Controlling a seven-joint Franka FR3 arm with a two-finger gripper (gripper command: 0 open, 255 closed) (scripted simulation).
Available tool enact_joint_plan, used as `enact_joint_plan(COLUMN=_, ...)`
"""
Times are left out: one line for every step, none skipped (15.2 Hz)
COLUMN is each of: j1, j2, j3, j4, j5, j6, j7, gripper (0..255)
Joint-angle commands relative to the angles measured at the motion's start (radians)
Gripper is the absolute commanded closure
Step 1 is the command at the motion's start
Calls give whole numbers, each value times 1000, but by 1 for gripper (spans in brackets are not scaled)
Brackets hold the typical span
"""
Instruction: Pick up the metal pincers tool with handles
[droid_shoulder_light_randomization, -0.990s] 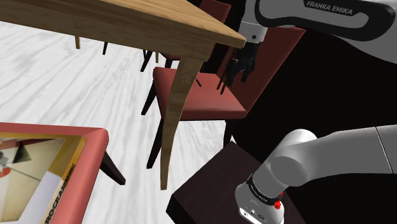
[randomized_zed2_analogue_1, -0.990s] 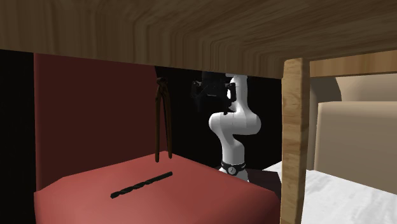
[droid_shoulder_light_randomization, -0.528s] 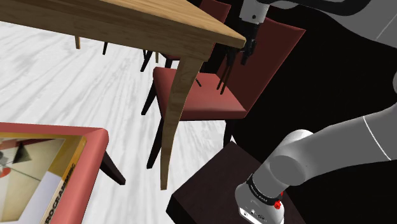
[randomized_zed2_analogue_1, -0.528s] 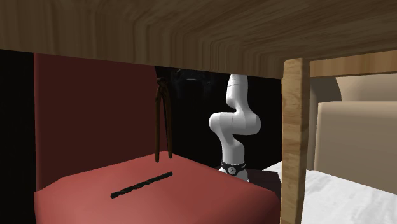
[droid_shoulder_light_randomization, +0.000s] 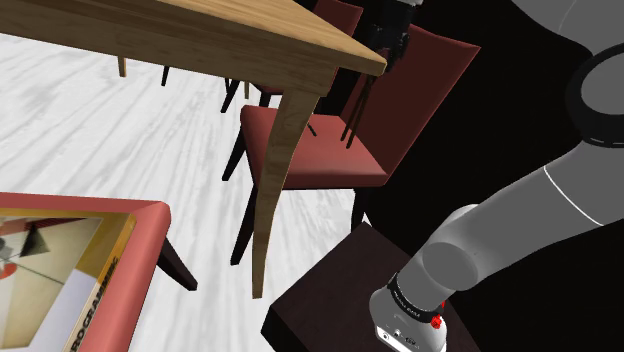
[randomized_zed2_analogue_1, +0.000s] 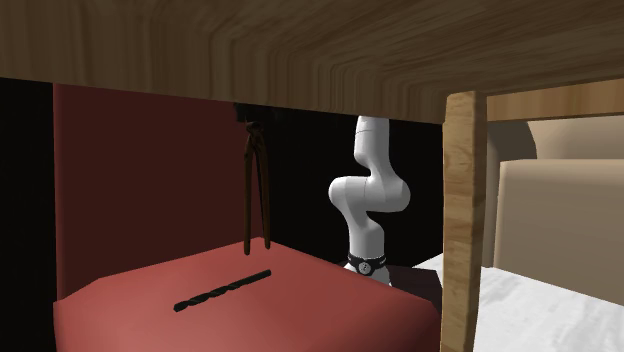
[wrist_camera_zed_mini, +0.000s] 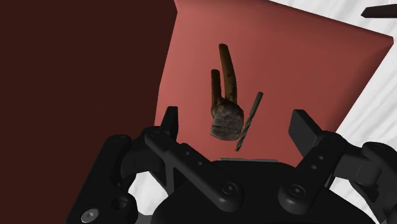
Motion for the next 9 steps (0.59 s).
enact_joint_plan(j1=-4, j2=18, j3=-9, j4=21, j5=4, j6=4, j7=-6, gripper=0)
enact_joint_plan(j1=-4, j2=12, j3=-9, j4=1, j5=3, j6=18, j7=-5, gripper=0)
enact_joint_plan(j1=-4, j2=6, j3=-8, j4=-19, j5=2, j6=32, j7=-4, gripper=0)
enact_joint_plan(j1=-5, j2=1, j3=-8, j4=-38, j5=1, j6=46, j7=-3, gripper=0)
enact_joint_plan(j1=-5, j2=-4, j3=-8, j4=-57, j5=0, j6=60, j7=-1, gripper=0)
enact_joint_plan(j1=-5, j2=-9, j3=-8, j4=-76, j5=-1, j6=74, j7=0, gripper=0)
enact_joint_plan(j1=-5, j2=-14, j3=-8, j4=-94, j5=-2, j6=88, j7=1, gripper=0)
enact_joint_plan(j1=-6, j2=-16, j3=-8, j4=-105, j5=-2, j6=96, j7=1, gripper=0)
enact_joint_plan(j1=-6, j2=-16, j3=-8, j4=-105, j5=-2, j6=96, j7=1, gripper=0)
